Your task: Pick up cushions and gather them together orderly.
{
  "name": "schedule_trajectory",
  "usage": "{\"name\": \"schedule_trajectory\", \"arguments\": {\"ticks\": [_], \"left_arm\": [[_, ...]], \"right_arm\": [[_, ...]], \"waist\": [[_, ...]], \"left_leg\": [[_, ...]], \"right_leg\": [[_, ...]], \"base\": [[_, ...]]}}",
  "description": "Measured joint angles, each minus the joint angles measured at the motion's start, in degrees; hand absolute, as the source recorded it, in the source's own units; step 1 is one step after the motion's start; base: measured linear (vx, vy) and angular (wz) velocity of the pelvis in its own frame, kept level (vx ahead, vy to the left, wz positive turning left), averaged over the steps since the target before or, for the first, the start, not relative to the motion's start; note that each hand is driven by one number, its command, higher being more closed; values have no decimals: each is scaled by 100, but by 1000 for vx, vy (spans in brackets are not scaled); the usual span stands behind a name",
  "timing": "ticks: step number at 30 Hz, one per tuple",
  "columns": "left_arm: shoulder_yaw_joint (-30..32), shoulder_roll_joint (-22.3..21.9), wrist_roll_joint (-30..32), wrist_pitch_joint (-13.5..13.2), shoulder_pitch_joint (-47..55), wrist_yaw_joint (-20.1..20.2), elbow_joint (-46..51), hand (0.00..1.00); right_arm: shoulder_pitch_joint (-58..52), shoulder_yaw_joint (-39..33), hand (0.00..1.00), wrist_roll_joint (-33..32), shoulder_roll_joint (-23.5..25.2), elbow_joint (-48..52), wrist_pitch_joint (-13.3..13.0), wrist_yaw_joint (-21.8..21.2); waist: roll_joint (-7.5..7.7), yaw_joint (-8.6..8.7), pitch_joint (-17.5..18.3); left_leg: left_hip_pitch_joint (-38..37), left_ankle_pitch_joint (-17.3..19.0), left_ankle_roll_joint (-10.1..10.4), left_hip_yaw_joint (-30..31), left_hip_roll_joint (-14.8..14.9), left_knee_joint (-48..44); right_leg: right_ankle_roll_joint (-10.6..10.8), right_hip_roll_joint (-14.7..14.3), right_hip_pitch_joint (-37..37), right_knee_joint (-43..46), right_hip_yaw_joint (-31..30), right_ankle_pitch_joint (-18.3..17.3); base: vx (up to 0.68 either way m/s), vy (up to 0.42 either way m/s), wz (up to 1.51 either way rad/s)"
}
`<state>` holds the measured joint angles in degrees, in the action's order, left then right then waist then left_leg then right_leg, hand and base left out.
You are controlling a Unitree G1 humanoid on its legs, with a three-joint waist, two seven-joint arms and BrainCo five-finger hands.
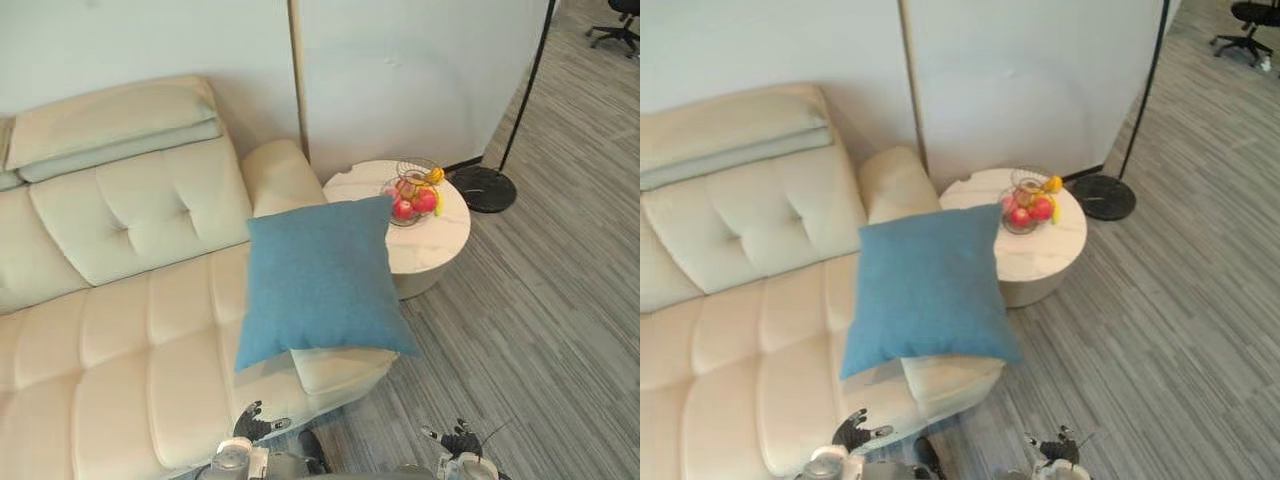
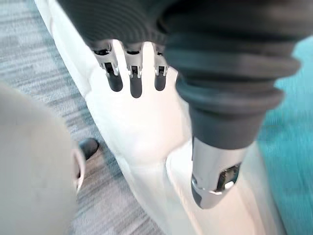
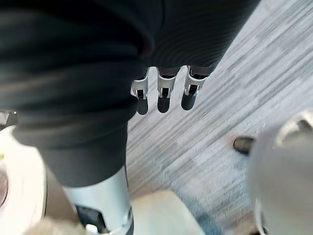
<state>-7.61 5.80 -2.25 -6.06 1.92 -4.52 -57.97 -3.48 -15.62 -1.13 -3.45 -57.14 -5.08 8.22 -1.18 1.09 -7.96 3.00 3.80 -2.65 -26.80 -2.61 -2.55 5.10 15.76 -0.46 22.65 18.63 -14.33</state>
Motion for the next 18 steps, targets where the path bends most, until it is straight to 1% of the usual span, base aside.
{"name": "schedule_trajectory", "arguments": {"ticks": [2,3,4,5,6,7,8,10,12,14,15,16,17,18], "left_arm": [[-10,22,0,-3,-14,-11,0,0],[-11,46,5,-4,-13,-27,-2,0],[-8,94,14,-25,-17,-24,-4,0],[-7,96,21,-27,-17,-25,-10,0],[10,86,28,-75,-5,-34,0,0],[57,67,42,-76,14,-32,-29,0],[99,59,45,-76,11,-31,-48,0],[108,66,48,-76,17,-23,-117,0],[179,62,48,-77,11,-21,-118,0],[217,67,47,-79,-37,-16,-110,0],[221,67,46,-79,-44,-20,-109,0],[222,66,44,-80,-62,-21,-108,0],[220,63,38,-80,-70,-20,-108,0],[221,50,33,-83,-75,-22,-106,0]], "right_arm": [[11,54,0,-15,-8,7,-3,-40],[-4,70,0,-11,-6,5,-3,-43],[-2,77,0,-13,-4,-5,-4,-44],[0,77,0,-14,-23,-12,-1,-43],[-4,77,0,-14,-56,-12,-1,-45],[69,74,0,-13,-63,-9,-7,-44],[97,70,0,-13,-59,-10,-7,-44],[100,59,0,-14,-33,-14,-6,-44],[86,57,0,-20,-22,-14,-6,-43],[111,58,0,-121,4,-14,-7,-44],[123,58,0,-128,7,-10,-10,-43],[143,59,0,-128,0,-6,-14,-43],[148,58,0,-131,-7,-6,-14,-43],[150,57,0,-135,-15,-6,-13,-43]], "waist": [[1,9,-50],[63,11,-76],[160,10,-108],[156,18,-117],[146,-54,-73],[97,-53,-50],[84,-51,-46],[94,-41,-55],[127,-39,-67],[191,-49,-126],[195,-86,-119],[192,-99,-121],[183,-99,-124],[140,-99,-154]], "left_leg": [[-5,-51,78,214,0,76],[7,-97,148,303,-26,85],[13,-114,171,390,-96,82],[13,-141,184,425,-95,80],[37,-220,201,450,-71,147],[86,-312,111,508,-42,203],[84,-373,69,543,-38,263],[28,-491,-30,587,-23,324],[-31,-469,-21,698,-23,242],[13,-286,12,720,48,-116],[112,-146,53,740,118,-412],[226,-88,106,835,159,-638],[289,-81,118,909,180,-727],[312,-81,119,1019,206,-758]], "right_leg": [[54,-388,-178,-13,-849,-92],[-26,-531,-181,-219,-1040,-40],[-40,-530,-194,-402,-978,-10],[-16,-515,-145,-438,-920,-17],[-35,-572,-133,-590,-891,-14],[-65,-649,-132,-742,-867,38],[-39,-682,-109,-827,-840,97],[-42,-750,86,-1010,-733,168],[-59,-784,284,-1146,-663,207],[-63,-806,445,-1246,-689,209],[-72,-835,477,-1276,-720,214],[-76,-849,476,-1300,-749,215],[-85,-854,451,-1301,-756,221],[-112,-869,442,-1315,-769,237]], "base": [[-14,-19,70],[9,-84,83],[30,-96,82],[57,-100,52],[77,-84,22],[114,-88,6],[104,-71,13],[122,-71,19],[140,-83,20],[102,-79,9],[51,-74,-9],[38,-93,-9],[1,-66,-7],[-14,-59,-4]]}}
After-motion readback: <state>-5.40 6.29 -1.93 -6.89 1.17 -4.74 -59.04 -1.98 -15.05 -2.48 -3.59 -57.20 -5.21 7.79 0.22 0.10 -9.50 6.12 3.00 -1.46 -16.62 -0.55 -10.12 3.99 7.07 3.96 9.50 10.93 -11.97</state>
